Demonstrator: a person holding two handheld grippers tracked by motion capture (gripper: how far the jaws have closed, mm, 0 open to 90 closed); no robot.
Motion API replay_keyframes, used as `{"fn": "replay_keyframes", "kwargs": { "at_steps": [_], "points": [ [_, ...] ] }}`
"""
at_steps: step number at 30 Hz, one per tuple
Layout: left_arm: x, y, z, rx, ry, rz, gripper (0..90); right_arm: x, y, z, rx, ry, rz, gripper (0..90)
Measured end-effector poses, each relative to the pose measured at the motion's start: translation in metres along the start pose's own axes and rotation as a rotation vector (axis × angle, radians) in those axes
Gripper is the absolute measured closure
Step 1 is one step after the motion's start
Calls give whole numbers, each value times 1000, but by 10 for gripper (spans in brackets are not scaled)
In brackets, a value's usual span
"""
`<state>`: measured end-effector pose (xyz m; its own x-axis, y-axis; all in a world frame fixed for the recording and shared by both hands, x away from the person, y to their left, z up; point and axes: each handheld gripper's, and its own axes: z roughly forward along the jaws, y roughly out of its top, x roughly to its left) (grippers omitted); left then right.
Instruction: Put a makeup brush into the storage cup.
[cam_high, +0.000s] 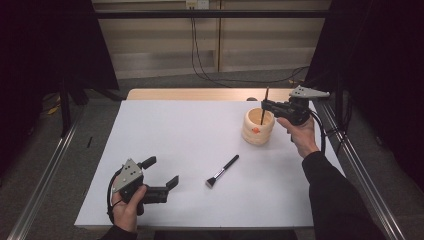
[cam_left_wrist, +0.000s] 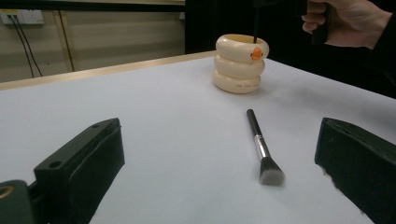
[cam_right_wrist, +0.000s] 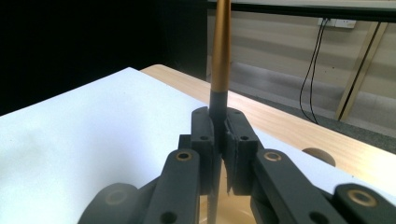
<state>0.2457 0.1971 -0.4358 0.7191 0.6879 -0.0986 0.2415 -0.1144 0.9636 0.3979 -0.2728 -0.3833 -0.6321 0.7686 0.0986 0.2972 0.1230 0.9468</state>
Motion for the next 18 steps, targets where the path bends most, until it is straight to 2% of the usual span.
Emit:
{"fn": "replay_keyframes", "kwargs": {
  "at_steps": [9, 18],
  "points": [
    [0, 1, 0, 0, -1, 10, 14, -2, -18, 3, 11, -10, 30, 835],
    [-1, 1, 0, -2, -2, 7, 15, -2, -27, 6, 18, -10, 32, 831]
  ]
}}
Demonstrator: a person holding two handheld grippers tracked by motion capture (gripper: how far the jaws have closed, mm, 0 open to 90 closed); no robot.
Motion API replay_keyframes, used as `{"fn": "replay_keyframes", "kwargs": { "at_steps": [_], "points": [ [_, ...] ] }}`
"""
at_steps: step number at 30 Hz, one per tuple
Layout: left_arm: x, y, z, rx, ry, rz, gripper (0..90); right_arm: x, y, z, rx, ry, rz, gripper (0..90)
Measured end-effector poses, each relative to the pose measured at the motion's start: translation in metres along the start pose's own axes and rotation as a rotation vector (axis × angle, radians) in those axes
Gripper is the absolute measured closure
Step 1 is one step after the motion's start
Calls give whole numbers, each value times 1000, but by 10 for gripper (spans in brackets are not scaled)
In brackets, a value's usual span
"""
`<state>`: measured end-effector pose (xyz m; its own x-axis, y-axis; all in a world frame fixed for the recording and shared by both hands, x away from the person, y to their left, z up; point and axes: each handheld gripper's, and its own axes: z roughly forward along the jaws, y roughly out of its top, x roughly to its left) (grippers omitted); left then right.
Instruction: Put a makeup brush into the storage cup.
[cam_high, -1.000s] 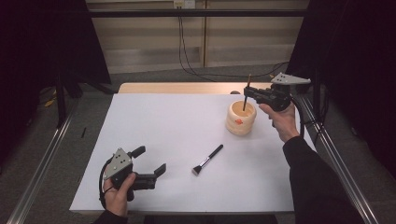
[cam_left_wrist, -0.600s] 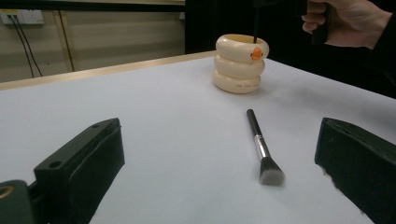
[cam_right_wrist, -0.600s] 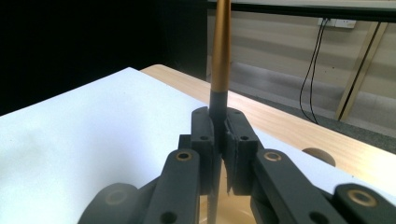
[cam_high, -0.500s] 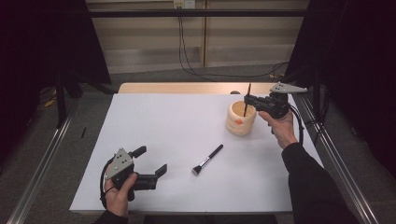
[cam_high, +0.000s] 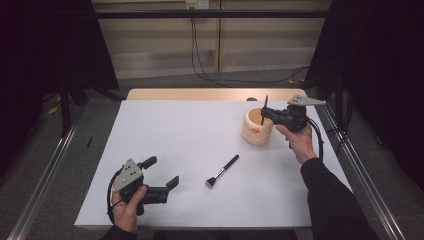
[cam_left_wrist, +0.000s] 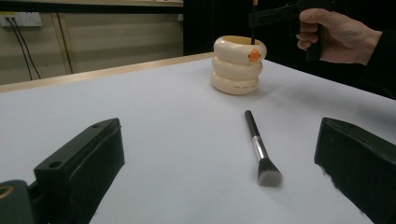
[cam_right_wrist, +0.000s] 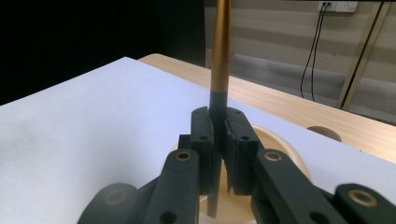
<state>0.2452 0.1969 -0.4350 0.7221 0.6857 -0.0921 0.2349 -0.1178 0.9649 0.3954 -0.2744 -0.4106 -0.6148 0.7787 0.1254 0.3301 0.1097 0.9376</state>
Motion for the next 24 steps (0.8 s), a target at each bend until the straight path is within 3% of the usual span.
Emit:
{"fn": "replay_keyframes", "kwargs": {
  "at_steps": [16, 24],
  "points": [
    [1, 0, -1, -7, 3, 0, 13, -1, -5, 3, 18, 3, 26, 797],
    [1, 0, -1, -10, -3, -1, 13, -1, -5, 3, 16, 2, 34, 716]
  ]
}}
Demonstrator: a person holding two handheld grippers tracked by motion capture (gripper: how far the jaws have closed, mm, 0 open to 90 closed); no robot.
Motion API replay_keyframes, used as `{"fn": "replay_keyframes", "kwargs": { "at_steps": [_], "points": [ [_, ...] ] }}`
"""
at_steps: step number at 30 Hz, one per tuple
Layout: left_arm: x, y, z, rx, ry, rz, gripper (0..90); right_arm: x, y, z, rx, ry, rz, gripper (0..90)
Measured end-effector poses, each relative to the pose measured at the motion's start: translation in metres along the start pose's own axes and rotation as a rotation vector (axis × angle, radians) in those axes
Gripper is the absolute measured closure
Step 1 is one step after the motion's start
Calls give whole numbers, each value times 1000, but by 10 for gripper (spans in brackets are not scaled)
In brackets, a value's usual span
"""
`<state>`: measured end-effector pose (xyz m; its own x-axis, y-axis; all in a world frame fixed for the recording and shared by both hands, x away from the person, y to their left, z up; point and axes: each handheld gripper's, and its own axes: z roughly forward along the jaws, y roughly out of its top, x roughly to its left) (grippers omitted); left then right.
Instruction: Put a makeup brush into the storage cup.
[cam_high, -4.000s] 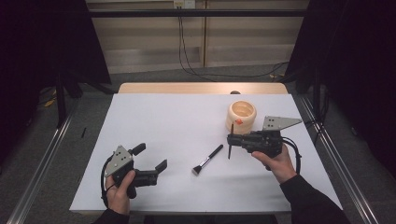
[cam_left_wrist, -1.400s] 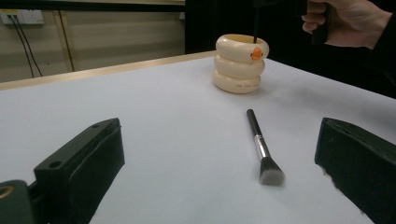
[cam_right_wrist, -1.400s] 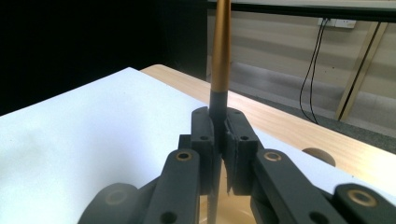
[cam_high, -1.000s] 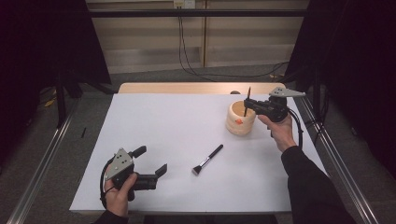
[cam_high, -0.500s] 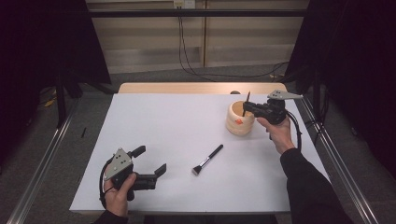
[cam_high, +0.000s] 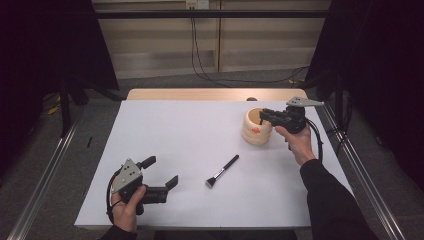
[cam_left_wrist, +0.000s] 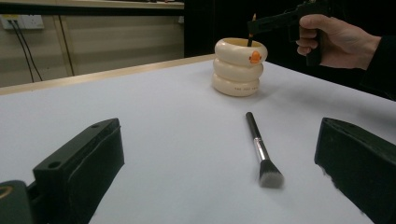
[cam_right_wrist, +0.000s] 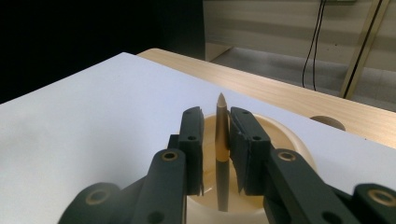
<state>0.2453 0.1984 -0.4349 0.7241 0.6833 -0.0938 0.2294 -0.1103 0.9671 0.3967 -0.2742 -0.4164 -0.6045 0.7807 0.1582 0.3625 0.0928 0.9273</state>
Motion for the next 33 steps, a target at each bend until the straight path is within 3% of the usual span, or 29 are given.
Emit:
{"fn": "replay_keyframes", "kwargs": {
  "at_steps": [9, 11, 21, 24, 25, 30, 32, 33],
  "points": [
    [2, 0, -2, -1, 16, -2, 13, 0, 0, -3, -5, -2, 6, 459],
    [2, 0, -1, 0, 10, 4, 14, 1, 1, -4, -8, 7, 8, 366],
    [2, 0, -2, -2, 8, 8, 14, 7, 1, -13, -27, -7, -1, 137],
    [2, 0, -2, 4, 22, 7, 14, 9, 0, -15, -31, -2, 11, 66],
    [2, 0, -2, 4, 24, 4, 13, 10, 0, -17, -33, 16, -6, 24],
    [3, -1, -1, 4, 20, 3, 14, 15, -1, -25, -47, 29, 3, 23],
    [5, 0, -3, 18, 18, 22, 13, 16, -1, -28, -57, 18, 13, 31],
    [4, -1, -2, 1, 15, 3, 13, 18, 0, -29, -56, 7, 11, 35]
  ]
}}
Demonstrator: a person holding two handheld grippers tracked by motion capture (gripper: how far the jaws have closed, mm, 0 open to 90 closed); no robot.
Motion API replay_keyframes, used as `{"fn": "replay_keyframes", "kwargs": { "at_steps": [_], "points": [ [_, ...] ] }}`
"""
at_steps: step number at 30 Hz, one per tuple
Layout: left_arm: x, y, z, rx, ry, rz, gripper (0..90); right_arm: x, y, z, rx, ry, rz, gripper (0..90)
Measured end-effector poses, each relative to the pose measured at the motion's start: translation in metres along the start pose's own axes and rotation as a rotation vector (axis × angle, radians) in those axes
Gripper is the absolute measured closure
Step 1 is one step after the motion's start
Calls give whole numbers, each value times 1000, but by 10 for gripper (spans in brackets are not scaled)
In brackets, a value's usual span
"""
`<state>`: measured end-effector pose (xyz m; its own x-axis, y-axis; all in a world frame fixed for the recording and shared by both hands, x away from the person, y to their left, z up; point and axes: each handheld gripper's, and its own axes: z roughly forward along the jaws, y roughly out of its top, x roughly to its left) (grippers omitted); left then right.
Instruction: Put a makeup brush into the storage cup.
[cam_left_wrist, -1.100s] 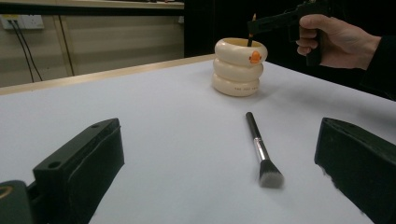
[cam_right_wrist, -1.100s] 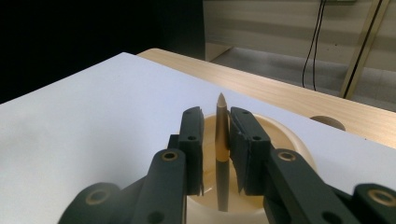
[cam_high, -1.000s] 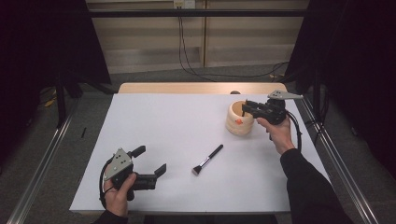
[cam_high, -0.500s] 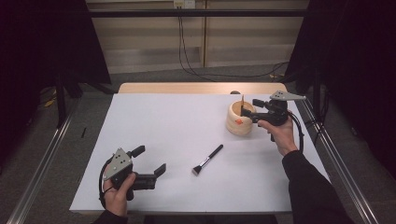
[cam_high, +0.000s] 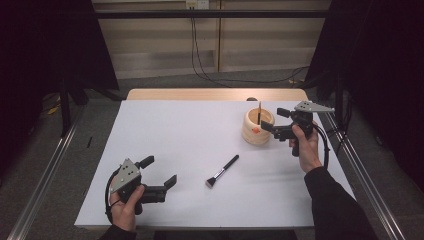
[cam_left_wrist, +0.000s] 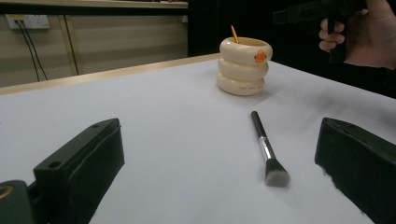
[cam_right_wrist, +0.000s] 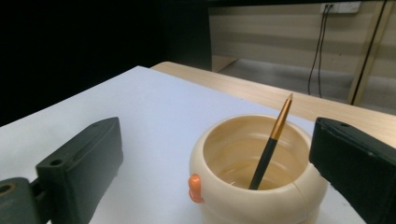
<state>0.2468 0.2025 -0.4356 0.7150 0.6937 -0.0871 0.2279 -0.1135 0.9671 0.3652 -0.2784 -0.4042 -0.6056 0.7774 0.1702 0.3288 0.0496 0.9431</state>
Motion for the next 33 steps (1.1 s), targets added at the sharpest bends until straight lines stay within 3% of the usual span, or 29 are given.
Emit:
{"fn": "replay_keyframes", "kwargs": {
  "at_steps": [5, 8, 19, 21, 23, 26, 33],
  "points": [
    [1, 0, 0, 2, 6, -2, 15, 7, -3, -5, 23, 6, -17, 51],
    [2, 0, 0, -4, 5, -9, 15, 13, -5, -10, 7, -33, -22, 52],
    [1, 1, -1, 2, 3, -3, 15, 26, -16, -38, 1, -93, -50, 53],
    [1, 1, -1, 2, 6, -2, 14, 31, -18, -45, -4, -97, -42, 53],
    [1, 1, -1, -3, 7, -7, 15, 37, -19, -53, -1, -111, -63, 51],
    [1, 1, -1, -5, 12, -4, 14, 40, -23, -60, -23, -109, -49, 48],
    [1, 2, -4, -20, 28, -16, 16, 41, -38, -73, 5, -135, -53, 49]
  ]
}}
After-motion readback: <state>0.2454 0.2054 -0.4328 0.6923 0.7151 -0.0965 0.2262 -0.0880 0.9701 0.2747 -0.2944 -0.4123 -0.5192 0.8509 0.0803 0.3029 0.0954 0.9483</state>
